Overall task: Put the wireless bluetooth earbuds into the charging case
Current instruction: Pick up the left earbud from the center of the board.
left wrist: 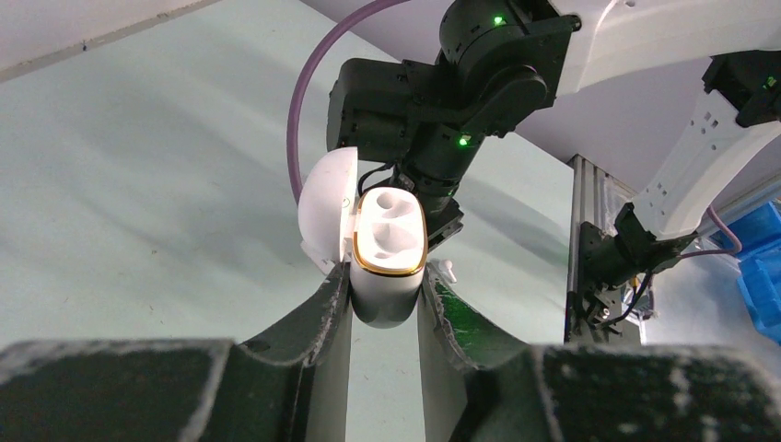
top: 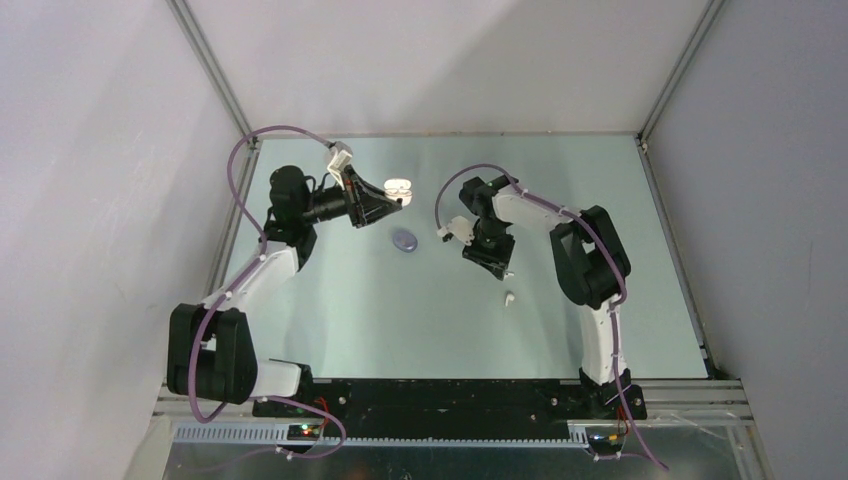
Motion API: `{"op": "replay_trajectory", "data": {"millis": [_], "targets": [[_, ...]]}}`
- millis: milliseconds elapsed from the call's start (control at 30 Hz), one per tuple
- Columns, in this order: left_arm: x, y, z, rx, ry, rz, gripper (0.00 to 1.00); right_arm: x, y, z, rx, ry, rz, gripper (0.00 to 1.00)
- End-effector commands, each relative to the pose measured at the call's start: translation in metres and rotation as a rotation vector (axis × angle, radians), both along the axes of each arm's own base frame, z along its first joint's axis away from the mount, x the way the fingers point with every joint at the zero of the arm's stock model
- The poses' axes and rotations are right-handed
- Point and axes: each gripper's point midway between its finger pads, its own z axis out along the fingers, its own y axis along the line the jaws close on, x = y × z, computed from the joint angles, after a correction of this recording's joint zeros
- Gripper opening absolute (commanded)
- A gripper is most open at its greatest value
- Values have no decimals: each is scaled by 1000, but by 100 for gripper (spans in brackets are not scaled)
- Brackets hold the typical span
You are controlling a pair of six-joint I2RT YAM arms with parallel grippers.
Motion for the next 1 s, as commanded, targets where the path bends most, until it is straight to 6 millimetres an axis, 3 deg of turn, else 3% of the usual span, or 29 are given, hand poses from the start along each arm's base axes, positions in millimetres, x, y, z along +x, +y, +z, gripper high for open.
{"op": "replay_trajectory", "data": {"millis": [0, 600, 833, 967], "targets": [[0, 4, 27, -1, -106, 10, 0, 7, 5, 3, -31, -20, 1, 42], [1, 6, 22, 9, -98, 18, 0, 7, 3, -10, -95, -4, 24, 34], [1, 6, 20, 11, -95, 18, 0, 5, 7, -13, -80, 11, 38, 17], [2, 5, 23, 10, -104, 8, 0, 12, 13, 13, 0, -23, 39, 4]]}}
